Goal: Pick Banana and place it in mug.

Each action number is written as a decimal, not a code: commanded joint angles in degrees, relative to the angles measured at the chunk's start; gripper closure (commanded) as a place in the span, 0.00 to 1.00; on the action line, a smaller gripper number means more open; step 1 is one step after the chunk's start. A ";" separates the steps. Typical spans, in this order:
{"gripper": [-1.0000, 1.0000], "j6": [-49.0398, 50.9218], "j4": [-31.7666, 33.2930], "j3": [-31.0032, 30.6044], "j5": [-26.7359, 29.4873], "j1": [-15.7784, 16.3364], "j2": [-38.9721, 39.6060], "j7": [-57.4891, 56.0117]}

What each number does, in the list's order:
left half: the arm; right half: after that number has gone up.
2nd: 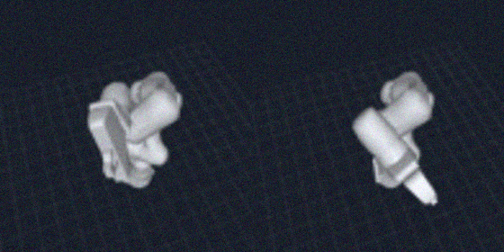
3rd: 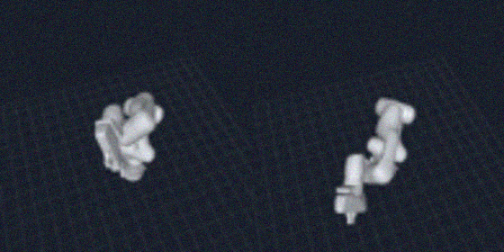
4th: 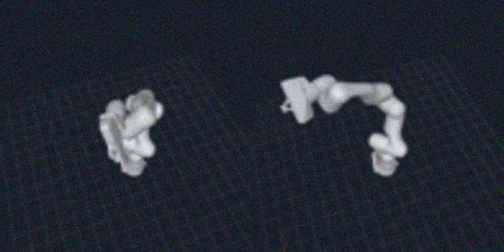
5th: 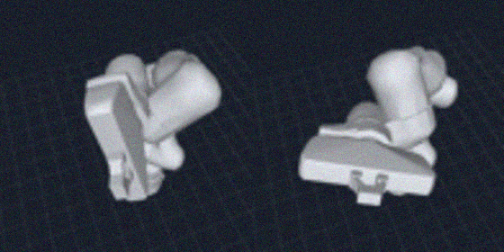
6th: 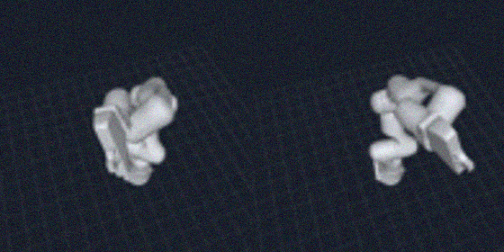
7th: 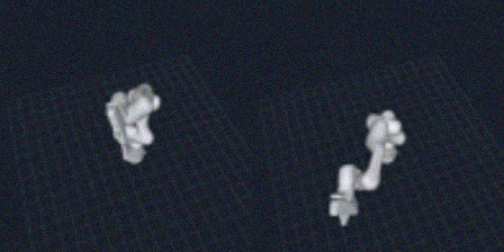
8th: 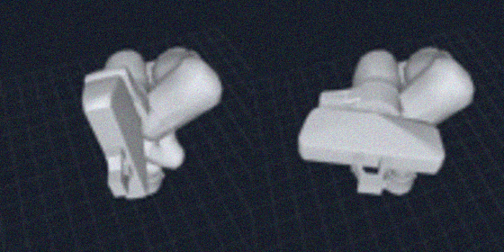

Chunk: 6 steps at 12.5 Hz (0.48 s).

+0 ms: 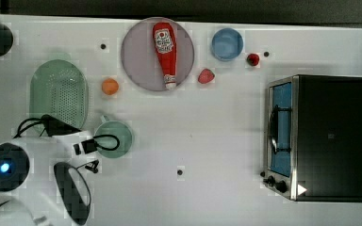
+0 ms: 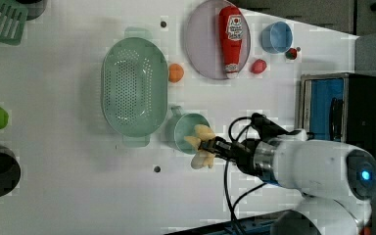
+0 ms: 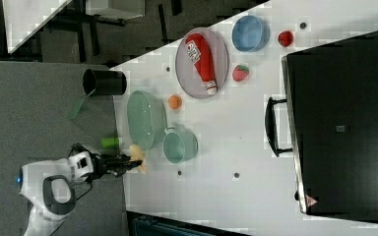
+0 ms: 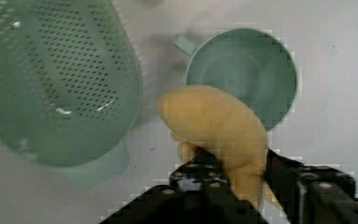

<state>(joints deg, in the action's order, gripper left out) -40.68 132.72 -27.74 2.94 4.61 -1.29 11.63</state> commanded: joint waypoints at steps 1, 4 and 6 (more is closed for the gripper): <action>0.68 -3.73 -0.03 1.81 -3.06 -1.42 3.92 5.12; 0.67 -7.11 0.27 2.21 -3.22 -1.48 7.28 5.77; 0.47 -9.65 0.42 2.22 -3.23 -1.48 8.07 5.78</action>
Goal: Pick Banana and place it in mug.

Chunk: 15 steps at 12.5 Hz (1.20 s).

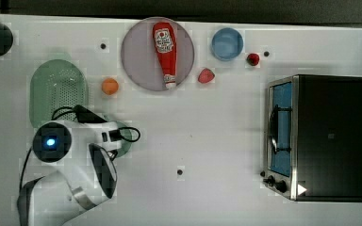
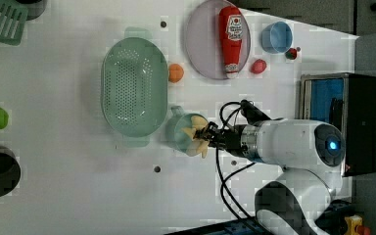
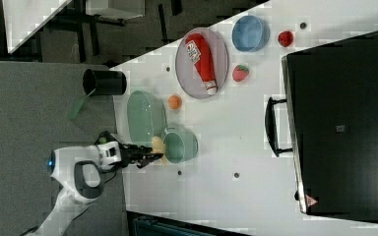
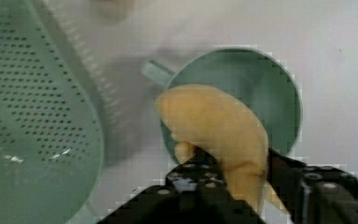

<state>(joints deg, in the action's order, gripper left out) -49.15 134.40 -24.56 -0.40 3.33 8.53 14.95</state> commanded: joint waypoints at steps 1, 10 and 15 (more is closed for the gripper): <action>0.35 -1.19 -1.01 -1.06 0.11 -0.19 -1.60 2.52; 0.00 8.07 -6.12 4.96 0.38 -1.60 -9.14 2.42; 0.00 29.56 -16.14 17.78 0.36 -2.65 -18.73 -0.47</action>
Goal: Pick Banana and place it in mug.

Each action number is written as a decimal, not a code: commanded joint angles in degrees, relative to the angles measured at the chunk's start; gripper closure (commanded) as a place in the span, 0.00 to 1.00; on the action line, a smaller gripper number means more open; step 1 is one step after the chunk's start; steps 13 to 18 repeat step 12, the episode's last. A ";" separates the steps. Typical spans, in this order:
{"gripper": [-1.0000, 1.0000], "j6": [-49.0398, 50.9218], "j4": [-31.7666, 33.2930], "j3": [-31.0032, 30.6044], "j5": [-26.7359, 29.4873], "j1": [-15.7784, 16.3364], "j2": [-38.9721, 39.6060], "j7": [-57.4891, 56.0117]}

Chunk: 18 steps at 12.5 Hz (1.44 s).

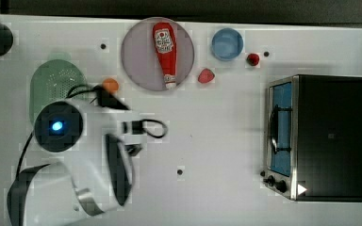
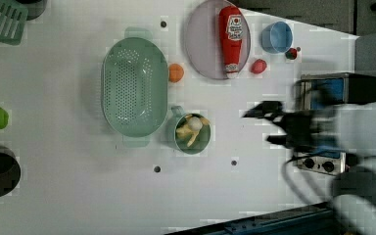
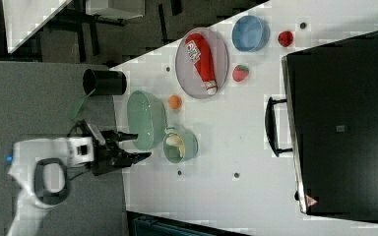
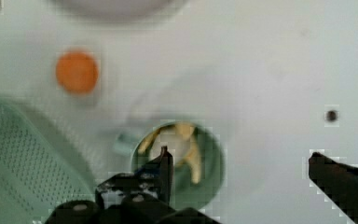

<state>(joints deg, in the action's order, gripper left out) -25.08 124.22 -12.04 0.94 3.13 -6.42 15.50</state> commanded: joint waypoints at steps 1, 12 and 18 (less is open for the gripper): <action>0.00 8.50 -7.46 7.80 -1.15 -2.46 -5.23 -2.41; 0.00 20.88 -13.50 16.20 -1.55 -2.44 -8.48 -6.17; 0.00 20.88 -13.50 16.20 -1.55 -2.44 -8.48 -6.17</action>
